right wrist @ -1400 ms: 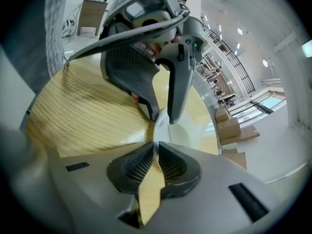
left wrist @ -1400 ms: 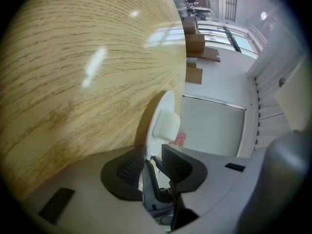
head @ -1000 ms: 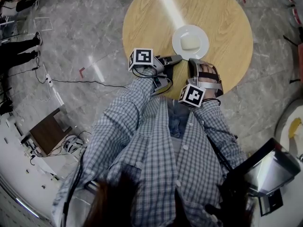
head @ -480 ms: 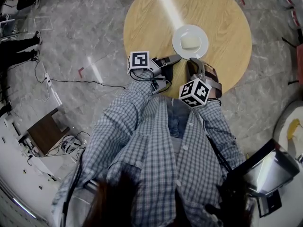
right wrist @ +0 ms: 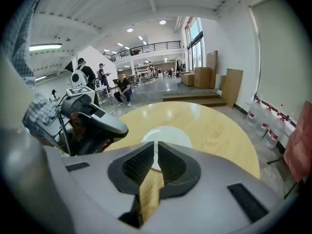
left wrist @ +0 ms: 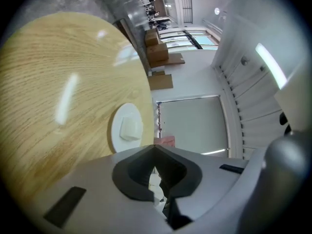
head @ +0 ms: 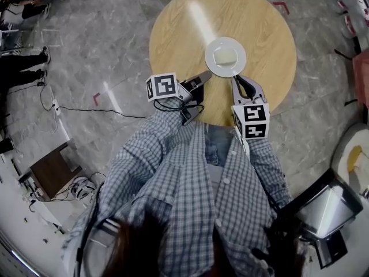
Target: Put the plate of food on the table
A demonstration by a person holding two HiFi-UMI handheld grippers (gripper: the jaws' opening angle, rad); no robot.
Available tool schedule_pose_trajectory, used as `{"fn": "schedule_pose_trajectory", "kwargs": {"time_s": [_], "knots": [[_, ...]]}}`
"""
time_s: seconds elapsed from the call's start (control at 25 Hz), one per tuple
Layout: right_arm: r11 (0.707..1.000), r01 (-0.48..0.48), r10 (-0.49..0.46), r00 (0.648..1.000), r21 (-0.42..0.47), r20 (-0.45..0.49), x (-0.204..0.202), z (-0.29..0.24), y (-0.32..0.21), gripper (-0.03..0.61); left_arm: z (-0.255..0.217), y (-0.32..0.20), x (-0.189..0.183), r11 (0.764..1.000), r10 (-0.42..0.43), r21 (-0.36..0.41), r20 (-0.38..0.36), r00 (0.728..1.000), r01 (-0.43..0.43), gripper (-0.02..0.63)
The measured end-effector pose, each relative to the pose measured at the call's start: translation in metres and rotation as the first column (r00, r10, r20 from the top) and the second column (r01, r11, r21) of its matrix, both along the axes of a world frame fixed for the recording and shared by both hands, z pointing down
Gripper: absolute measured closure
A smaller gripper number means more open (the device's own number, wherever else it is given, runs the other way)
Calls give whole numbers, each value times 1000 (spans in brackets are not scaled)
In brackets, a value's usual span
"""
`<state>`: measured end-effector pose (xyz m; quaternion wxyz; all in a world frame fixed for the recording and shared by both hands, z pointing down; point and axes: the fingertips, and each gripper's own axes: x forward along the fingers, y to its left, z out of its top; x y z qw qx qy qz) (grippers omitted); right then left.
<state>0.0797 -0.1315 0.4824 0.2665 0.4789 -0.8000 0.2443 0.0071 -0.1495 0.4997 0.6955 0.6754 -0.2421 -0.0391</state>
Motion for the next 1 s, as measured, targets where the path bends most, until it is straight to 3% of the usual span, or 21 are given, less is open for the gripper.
{"fn": "schedule_pose_trajectory", "kwargs": {"time_s": [0.28, 0.64, 0.88, 1.0], "knots": [[987, -107, 105, 994, 122, 19, 32, -51, -9, 548, -57, 1, -4, 980, 48, 189, 39, 998, -55, 607], [970, -140, 125, 988, 197, 88, 34, -84, -23, 548, -106, -13, 4, 894, 96, 418, 174, 980, -162, 607], [958, -167, 139, 982, 234, 131, 36, -101, -30, 548, -127, -14, 5, 853, 88, 490, 209, 974, -183, 607], [957, -144, 124, 988, 253, 94, 36, -103, -34, 548, -133, -14, 9, 823, 99, 524, 252, 963, -222, 607]]}}
